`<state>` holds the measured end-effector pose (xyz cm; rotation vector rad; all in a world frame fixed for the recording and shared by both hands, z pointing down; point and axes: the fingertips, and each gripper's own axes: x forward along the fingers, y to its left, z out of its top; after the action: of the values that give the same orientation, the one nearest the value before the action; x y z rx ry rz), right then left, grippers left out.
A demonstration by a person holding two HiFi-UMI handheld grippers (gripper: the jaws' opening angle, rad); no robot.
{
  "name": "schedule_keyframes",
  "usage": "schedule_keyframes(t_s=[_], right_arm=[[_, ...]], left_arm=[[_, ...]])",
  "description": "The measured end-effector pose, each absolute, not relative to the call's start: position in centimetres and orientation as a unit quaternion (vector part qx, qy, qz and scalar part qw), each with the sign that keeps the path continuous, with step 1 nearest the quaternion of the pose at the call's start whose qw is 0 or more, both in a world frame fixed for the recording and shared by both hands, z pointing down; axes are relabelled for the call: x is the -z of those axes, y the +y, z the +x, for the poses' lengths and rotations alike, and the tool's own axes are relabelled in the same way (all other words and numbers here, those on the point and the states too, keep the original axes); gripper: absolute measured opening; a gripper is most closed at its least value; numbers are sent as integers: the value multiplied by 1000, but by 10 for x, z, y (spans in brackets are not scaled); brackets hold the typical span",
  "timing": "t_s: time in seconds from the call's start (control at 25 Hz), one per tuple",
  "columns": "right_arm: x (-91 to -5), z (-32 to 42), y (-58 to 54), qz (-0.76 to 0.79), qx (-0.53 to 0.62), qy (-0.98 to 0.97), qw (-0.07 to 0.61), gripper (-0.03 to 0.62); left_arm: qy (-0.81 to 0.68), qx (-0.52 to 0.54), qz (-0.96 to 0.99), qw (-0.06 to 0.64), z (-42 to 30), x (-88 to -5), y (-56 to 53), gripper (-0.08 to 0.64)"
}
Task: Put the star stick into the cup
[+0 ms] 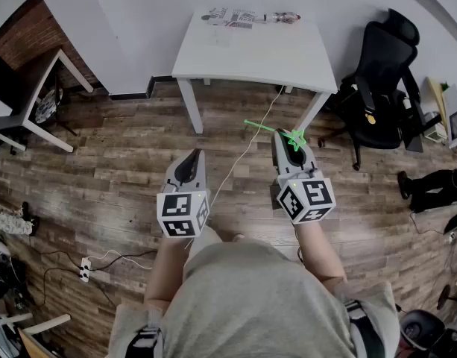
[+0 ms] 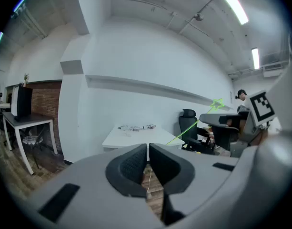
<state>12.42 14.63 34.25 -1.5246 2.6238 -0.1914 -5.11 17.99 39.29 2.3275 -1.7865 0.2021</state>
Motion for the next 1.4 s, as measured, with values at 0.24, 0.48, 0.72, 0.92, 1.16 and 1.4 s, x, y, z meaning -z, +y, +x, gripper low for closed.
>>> schedule_keyframes(t_s=[0.24, 0.48, 0.72, 0.92, 1.16, 1.4], right_arm=[[-346, 123, 167, -500, 64, 862, 48, 8], [-347, 129, 180, -500, 56, 863, 47, 8], [-343, 134, 184, -498, 51, 864, 56, 9], [-346, 137, 185, -492, 51, 868, 51, 9], [-350, 142, 182, -479, 53, 875, 49, 9], [-354, 143, 163, -479, 58, 875, 47, 9]], left_arm=[[-601, -55, 788, 117, -43, -402, 199, 17], [-604, -51, 787, 117, -39, -401, 206, 17], [-611, -47, 782, 118, -37, -401, 208, 17], [-614, -43, 779, 118, -30, -401, 207, 17], [-614, -43, 779, 120, -18, -403, 200, 17], [-609, -48, 782, 123, -13, -405, 178, 17]])
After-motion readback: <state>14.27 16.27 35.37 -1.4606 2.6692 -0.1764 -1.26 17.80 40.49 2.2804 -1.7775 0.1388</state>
